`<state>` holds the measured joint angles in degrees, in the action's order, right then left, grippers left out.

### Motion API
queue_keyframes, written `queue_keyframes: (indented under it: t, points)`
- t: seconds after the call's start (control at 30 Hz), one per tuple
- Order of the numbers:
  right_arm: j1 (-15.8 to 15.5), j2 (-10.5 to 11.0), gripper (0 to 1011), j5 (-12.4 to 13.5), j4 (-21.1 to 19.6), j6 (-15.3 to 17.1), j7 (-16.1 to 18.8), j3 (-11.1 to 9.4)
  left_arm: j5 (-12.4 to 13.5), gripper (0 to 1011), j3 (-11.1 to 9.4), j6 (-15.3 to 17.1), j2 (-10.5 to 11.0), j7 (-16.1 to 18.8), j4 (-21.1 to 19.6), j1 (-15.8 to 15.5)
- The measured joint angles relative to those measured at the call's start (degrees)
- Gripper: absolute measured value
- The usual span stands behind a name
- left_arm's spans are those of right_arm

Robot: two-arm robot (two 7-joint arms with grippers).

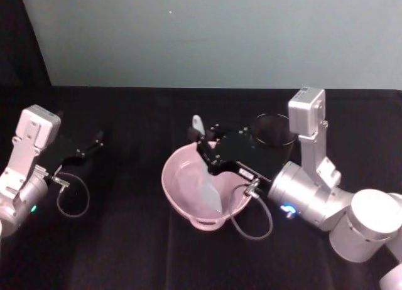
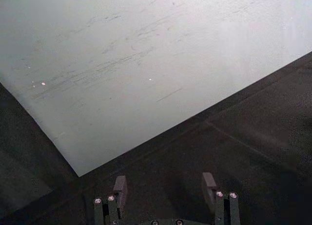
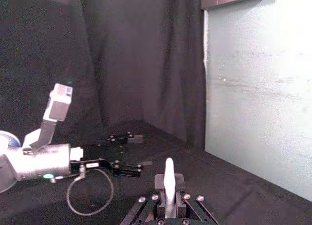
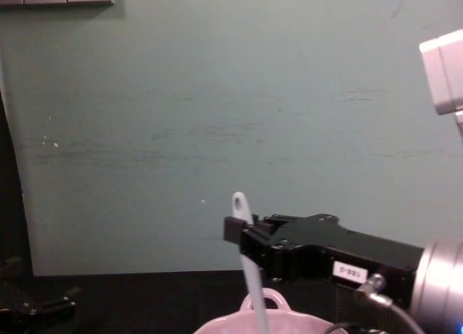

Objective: Use the one hand to pick up the spoon and stir the clear water in the bowl.

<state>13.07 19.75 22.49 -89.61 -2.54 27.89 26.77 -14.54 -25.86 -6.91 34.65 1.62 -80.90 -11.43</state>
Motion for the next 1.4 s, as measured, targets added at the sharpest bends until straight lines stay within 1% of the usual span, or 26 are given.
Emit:
queue_keyframes:
  t: [0.17, 0.4, 0.47, 0.63, 0.77, 0.9, 1.03, 1.2, 1.3, 1.4]
  points:
    - [0.73, -1.04, 119, 0.14, 1.04, 0.19, 0.01, 1.01, 0.00, 1011, 0.00, 0.00, 0.00, 0.00, 0.00, 0.00]
    - [3.16, -3.24, 120, 0.40, 4.75, 0.21, 0.00, 2.17, 0.00, 1011, 0.00, 0.00, 0.00, 0.00, 0.00, 0.00]
    - [3.70, -3.73, 120, 0.42, 5.72, -0.14, 0.03, 2.32, 0.00, 1011, 0.00, 0.00, 0.00, 0.00, 0.00, 0.00]
    - [5.46, -5.31, 120, 0.18, 8.96, -2.40, 0.02, 2.40, 0.00, 1011, 0.00, 0.00, 0.00, 0.00, 0.00, 0.00]
    - [6.84, -6.53, 119, -0.38, 11.86, -4.61, -0.55, 1.72, 0.00, 1011, 0.00, 0.00, 0.00, 0.00, 0.00, 0.00]
    - [7.65, -7.34, 120, -1.04, 14.07, -6.13, -1.55, 0.75, 0.00, 1011, 0.00, 0.00, 0.00, 0.00, 0.00, 0.00]
    - [7.79, -7.60, 120, -1.69, 14.96, -6.90, -2.48, -0.21, 0.00, 1011, 0.00, 0.00, 0.00, 0.00, 0.00, 0.00]
    - [7.31, -7.29, 119, -2.57, 14.62, -7.22, -3.32, -1.33, 0.00, 1011, 0.00, 0.00, 0.00, 0.00, 0.00, 0.00]
    - [6.58, -6.69, 120, -2.63, 13.46, -6.71, -3.48, -2.07, 0.00, 1011, 0.00, 0.00, 0.00, 0.00, 0.00, 0.00]
    - [5.20, -5.68, 120, -2.28, 11.19, -5.31, -3.45, -2.84, 0.00, 1011, 0.00, 0.00, 0.00, 0.00, 0.00, 0.00]
